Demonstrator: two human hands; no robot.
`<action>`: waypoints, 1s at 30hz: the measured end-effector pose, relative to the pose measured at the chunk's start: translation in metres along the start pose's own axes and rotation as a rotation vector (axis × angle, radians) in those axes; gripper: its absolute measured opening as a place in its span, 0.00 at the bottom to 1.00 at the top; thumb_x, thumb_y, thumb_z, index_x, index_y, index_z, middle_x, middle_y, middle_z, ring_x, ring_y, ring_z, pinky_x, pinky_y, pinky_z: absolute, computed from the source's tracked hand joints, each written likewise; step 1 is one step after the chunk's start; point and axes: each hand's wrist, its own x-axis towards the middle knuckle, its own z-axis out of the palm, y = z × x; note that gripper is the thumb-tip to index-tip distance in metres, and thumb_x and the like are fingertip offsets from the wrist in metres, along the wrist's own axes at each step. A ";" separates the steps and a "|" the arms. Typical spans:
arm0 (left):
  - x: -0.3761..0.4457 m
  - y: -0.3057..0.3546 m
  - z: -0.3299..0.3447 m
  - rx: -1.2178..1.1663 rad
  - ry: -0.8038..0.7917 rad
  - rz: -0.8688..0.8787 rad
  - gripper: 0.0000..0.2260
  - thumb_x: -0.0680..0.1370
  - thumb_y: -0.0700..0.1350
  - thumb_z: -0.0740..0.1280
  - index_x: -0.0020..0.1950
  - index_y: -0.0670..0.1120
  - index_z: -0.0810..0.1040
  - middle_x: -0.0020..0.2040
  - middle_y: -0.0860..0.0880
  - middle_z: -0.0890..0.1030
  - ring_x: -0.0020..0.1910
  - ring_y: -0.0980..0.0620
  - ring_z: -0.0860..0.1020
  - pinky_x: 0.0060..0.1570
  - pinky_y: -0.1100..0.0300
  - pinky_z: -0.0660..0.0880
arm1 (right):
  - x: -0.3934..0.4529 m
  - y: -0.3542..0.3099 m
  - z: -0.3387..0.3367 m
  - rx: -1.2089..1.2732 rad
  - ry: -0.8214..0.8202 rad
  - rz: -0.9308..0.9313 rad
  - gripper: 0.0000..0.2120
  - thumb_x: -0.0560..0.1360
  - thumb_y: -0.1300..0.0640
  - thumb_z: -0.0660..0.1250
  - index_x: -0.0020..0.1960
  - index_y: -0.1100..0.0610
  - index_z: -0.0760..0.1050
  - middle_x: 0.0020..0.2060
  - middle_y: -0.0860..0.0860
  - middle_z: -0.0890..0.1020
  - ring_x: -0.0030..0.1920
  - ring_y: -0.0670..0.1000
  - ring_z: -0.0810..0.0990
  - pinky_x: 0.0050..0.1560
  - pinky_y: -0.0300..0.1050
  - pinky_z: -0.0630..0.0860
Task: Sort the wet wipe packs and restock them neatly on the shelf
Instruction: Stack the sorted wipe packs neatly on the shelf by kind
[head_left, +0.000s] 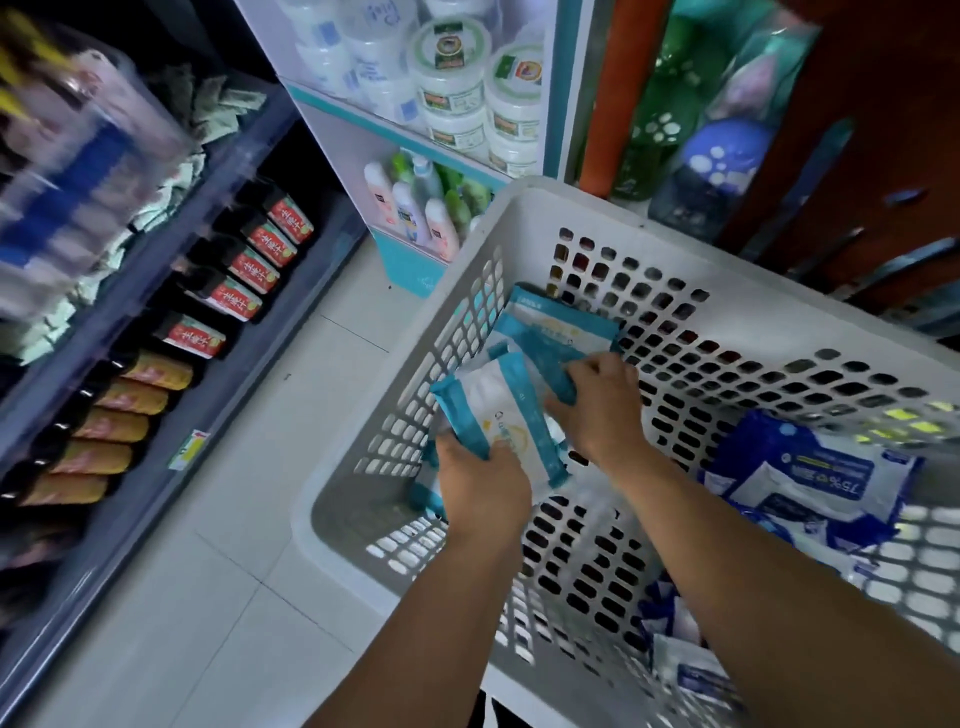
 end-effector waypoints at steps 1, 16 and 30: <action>-0.002 -0.001 0.000 -0.008 -0.004 -0.006 0.12 0.77 0.36 0.60 0.59 0.47 0.71 0.48 0.48 0.80 0.43 0.49 0.80 0.39 0.52 0.80 | 0.002 0.001 -0.003 0.038 0.040 0.019 0.19 0.71 0.46 0.71 0.56 0.57 0.75 0.62 0.57 0.70 0.62 0.59 0.65 0.62 0.50 0.65; -0.039 0.020 -0.020 -0.116 -0.006 0.006 0.09 0.79 0.38 0.61 0.58 0.47 0.70 0.44 0.52 0.78 0.38 0.54 0.78 0.34 0.61 0.75 | -0.006 -0.020 -0.052 0.370 -0.191 0.037 0.10 0.72 0.56 0.71 0.51 0.56 0.76 0.42 0.51 0.80 0.41 0.51 0.78 0.37 0.42 0.74; -0.091 0.073 -0.136 -0.201 -0.046 0.233 0.06 0.81 0.40 0.59 0.54 0.50 0.69 0.48 0.51 0.77 0.45 0.56 0.77 0.36 0.63 0.74 | -0.115 -0.139 -0.167 0.574 -0.003 -0.066 0.11 0.75 0.59 0.64 0.54 0.48 0.68 0.42 0.42 0.77 0.42 0.44 0.77 0.43 0.46 0.74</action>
